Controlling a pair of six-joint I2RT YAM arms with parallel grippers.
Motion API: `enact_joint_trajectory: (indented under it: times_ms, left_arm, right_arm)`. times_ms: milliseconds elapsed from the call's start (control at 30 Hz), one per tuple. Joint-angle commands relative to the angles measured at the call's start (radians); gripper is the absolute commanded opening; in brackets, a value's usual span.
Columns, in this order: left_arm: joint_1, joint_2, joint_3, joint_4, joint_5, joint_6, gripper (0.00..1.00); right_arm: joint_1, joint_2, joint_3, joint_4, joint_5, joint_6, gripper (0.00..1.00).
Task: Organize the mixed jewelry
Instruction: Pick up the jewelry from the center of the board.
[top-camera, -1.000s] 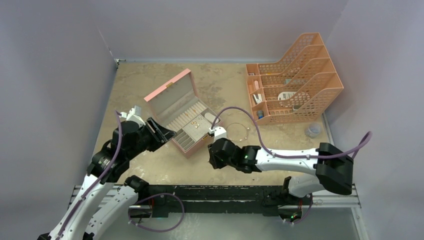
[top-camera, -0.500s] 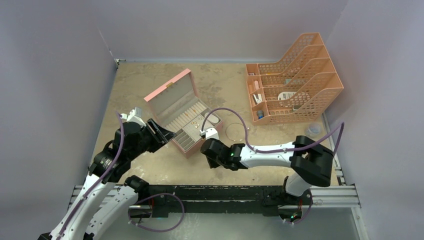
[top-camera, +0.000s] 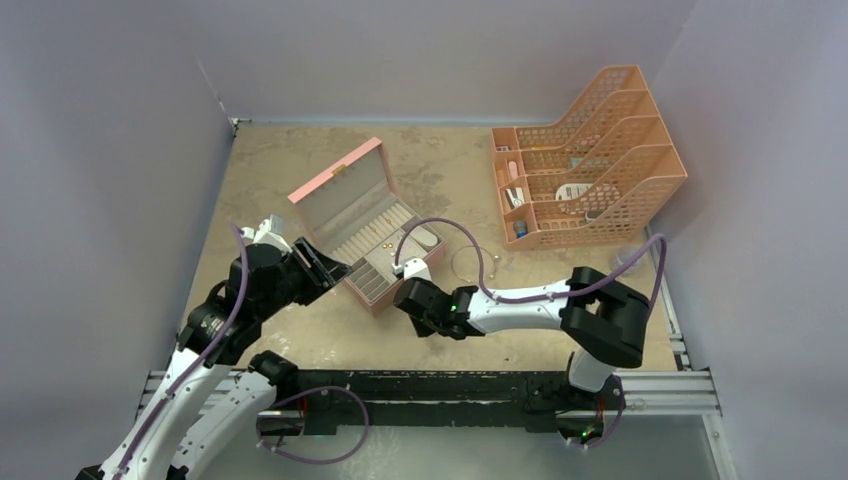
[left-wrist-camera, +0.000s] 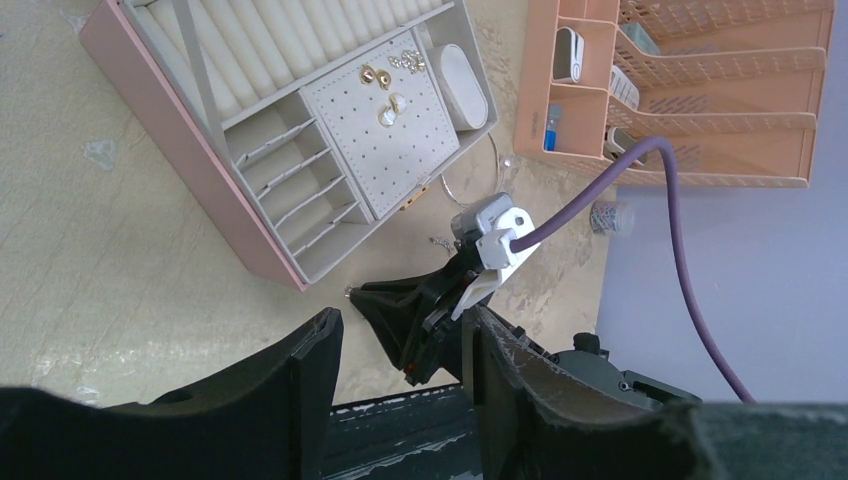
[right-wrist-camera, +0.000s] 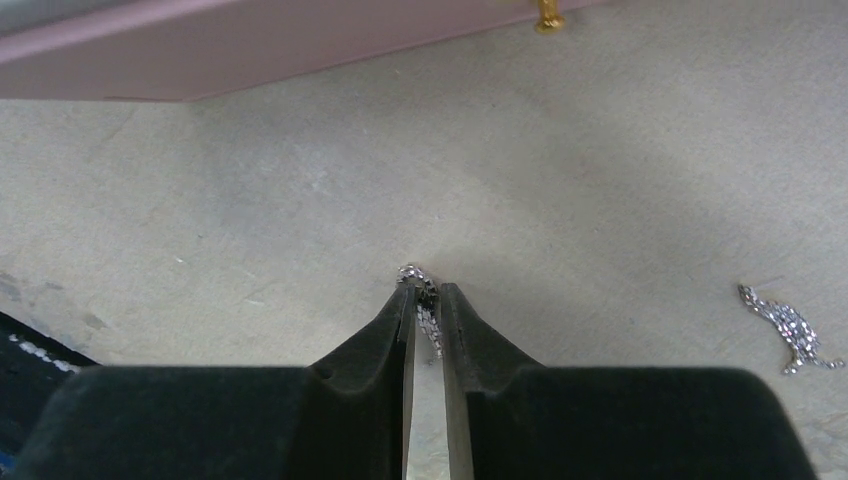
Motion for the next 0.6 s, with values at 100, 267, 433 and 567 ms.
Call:
enact_joint_trajectory:
  times_ms: [100, 267, 433, 567]
  left_arm:
    - [-0.002, -0.007, 0.000, 0.024, -0.015, 0.028, 0.48]
    - [-0.002, -0.010, 0.000, 0.023, -0.015, 0.026, 0.47]
    - [-0.002, -0.017, 0.001, 0.020, -0.013, 0.022, 0.48]
    - [-0.001, -0.020, -0.009, 0.026, 0.012, 0.015, 0.47]
  right_arm:
    - [0.003, 0.022, 0.054, -0.043, 0.017, -0.011, 0.09]
    - [0.003, 0.009, 0.063, -0.054, 0.022, -0.007, 0.00]
    - [0.002, -0.070, 0.047, -0.020, -0.033, 0.002, 0.00]
    - [0.000, -0.191, -0.006, 0.059, -0.062, -0.010, 0.00]
